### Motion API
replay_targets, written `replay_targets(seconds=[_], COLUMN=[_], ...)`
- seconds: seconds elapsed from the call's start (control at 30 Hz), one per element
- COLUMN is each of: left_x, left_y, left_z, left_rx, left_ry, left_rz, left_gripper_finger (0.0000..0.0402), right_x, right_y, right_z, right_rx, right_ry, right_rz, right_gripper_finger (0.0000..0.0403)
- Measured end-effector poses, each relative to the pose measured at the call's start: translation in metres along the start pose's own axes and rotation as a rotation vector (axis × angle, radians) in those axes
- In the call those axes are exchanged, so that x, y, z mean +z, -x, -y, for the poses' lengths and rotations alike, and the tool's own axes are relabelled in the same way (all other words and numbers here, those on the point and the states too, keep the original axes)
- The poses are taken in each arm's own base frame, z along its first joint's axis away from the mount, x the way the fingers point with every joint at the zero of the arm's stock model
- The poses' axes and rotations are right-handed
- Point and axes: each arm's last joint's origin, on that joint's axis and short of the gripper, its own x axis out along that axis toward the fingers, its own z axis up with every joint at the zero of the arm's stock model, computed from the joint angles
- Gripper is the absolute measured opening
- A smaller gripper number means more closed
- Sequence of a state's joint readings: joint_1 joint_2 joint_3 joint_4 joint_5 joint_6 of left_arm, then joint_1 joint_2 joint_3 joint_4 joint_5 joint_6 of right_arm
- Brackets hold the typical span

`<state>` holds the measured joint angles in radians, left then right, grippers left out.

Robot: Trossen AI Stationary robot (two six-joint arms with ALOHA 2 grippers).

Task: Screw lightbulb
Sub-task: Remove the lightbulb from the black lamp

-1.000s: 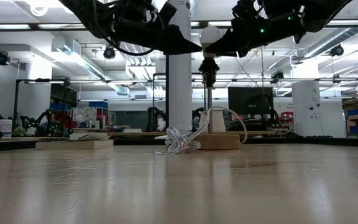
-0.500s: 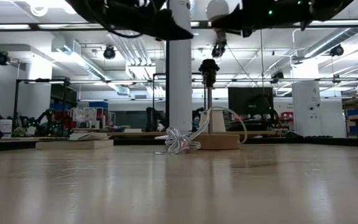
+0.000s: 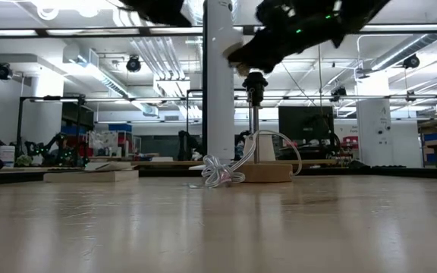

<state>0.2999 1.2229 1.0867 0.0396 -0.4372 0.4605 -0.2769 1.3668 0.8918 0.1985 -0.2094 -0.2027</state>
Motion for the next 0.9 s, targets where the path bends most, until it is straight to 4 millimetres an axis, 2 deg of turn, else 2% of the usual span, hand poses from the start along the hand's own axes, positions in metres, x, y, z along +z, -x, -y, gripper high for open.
replay_targets(seconds=[0.1, 0.2, 0.3, 0.4, 0.63, 0.77, 0.9], left_x=[0.013, 0.03, 0.044, 0.051, 0.048, 0.042, 0.041], left_y=[0.011, 0.029, 0.053, 0.072, 0.094, 0.091, 0.086], left_z=[-0.014, -0.035, -0.057, -0.068, -0.076, -0.071, -0.068], left_rx=[0.052, 0.197, 0.277, 0.261, 0.203, 0.191, 0.186], left_ry=[0.014, 0.101, 0.177, 0.202, 0.252, 0.246, 0.241], left_rz=[0.043, 0.074, 0.161, 0.236, 0.312, 0.29, 0.281], left_gripper_finger=[0.0, 0.0, 0.0, 0.0, 0.0, 0.0, 0.0], right_x=[-0.001, -0.003, 0.002, 0.008, 0.012, 0.007, 0.009], right_y=[-0.024, -0.042, -0.054, -0.062, -0.074, -0.078, -0.073], right_z=[0.004, 0.004, 0.001, -0.005, -0.019, -0.024, -0.029], right_rx=[0.011, 0.032, 0.052, 0.012, -0.02, -0.035, -0.089], right_ry=[-0.014, -0.02, -0.014, 0.034, 0.091, 0.095, 0.134], right_rz=[-0.037, -0.095, -0.147, -0.221, -0.291, -0.328, -0.363], right_gripper_finger=[0.0137, 0.0135, 0.0136, 0.0135, 0.0132, 0.013, 0.0129])
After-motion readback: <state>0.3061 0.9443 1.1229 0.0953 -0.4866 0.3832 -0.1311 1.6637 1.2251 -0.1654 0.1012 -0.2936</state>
